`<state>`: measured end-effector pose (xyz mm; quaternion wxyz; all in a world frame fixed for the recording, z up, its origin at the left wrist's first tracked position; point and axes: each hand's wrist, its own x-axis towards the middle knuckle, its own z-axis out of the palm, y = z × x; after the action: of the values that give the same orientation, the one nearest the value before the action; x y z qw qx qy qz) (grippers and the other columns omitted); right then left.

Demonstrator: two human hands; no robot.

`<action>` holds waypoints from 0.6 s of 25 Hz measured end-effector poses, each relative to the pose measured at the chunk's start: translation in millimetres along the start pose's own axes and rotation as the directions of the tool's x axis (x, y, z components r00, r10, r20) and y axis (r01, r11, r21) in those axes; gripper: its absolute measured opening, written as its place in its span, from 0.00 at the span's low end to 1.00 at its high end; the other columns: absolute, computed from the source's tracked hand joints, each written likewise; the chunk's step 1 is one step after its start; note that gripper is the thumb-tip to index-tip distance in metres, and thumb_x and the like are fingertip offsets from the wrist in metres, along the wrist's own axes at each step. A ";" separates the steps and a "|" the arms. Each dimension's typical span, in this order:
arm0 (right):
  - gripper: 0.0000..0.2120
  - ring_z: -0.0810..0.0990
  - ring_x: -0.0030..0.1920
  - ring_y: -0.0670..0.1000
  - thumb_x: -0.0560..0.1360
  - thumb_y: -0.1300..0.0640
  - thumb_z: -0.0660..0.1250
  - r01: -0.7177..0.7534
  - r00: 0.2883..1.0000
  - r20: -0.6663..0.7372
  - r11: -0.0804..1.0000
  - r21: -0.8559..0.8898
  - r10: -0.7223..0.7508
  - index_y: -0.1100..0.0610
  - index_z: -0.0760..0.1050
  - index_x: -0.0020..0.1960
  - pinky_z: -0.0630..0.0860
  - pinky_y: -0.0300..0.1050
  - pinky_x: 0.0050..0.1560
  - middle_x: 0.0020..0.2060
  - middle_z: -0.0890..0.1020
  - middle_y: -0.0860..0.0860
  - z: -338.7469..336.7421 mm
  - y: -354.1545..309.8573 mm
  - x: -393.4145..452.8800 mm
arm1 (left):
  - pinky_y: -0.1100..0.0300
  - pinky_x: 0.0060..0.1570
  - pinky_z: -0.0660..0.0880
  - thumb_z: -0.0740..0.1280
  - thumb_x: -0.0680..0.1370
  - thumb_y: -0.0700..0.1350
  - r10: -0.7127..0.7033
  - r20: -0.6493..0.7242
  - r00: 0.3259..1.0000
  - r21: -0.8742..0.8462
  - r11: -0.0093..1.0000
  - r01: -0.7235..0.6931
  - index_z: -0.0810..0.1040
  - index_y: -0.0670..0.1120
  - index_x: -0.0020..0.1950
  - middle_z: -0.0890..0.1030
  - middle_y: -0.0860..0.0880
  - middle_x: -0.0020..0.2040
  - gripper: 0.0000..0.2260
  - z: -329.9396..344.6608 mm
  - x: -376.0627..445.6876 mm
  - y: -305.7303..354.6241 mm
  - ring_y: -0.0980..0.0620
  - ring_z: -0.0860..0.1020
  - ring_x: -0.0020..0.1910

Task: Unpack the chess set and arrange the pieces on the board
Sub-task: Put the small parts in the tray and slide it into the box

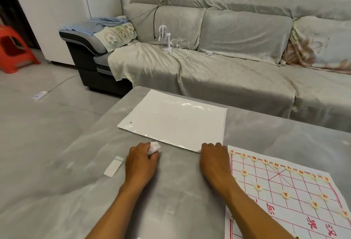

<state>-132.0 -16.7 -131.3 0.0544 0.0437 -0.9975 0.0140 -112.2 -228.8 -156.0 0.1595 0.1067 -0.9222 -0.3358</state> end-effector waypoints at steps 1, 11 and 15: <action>0.10 0.75 0.50 0.54 0.78 0.63 0.54 0.012 1.000 -0.028 1.000 0.012 -0.011 0.56 0.72 0.53 0.68 0.46 0.50 0.51 0.80 0.53 1.7 -0.5 2.4 | 0.57 0.45 0.71 0.70 0.74 0.49 0.012 0.003 1.000 -0.036 0.999 -0.011 0.77 0.46 0.43 0.79 0.49 0.51 0.07 -0.2 0.9 1.0 0.46 0.74 0.52; 0.03 0.78 0.45 0.45 0.79 0.53 0.62 0.190 0.973 -0.124 0.370 0.909 -0.195 0.51 0.74 0.47 0.75 0.37 0.48 0.42 0.80 0.45 -26.7 -62.1 -56.5 | 0.46 0.55 0.78 0.75 0.71 0.41 -0.094 0.278 0.956 -0.830 0.477 0.289 0.84 0.45 0.49 0.84 0.43 0.50 0.08 -40.1 -20.4 53.4 0.45 0.82 0.50; 0.04 0.80 0.46 0.48 0.72 0.62 0.69 0.066 0.992 -0.066 -0.001 0.998 -0.104 0.55 0.77 0.43 0.77 0.42 0.51 0.41 0.82 0.49 -44.2 -64.5 -66.9 | 0.52 0.45 0.80 0.76 0.69 0.39 -0.156 0.166 0.974 -0.786 0.576 0.226 0.81 0.43 0.49 0.84 0.43 0.45 0.10 -58.9 -31.8 65.9 0.43 0.83 0.45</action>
<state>-55.2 -73.7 -93.2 -0.0051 0.1293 -0.6929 0.7093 -67.1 -204.0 -77.4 0.1167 0.1094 -0.6622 -0.7321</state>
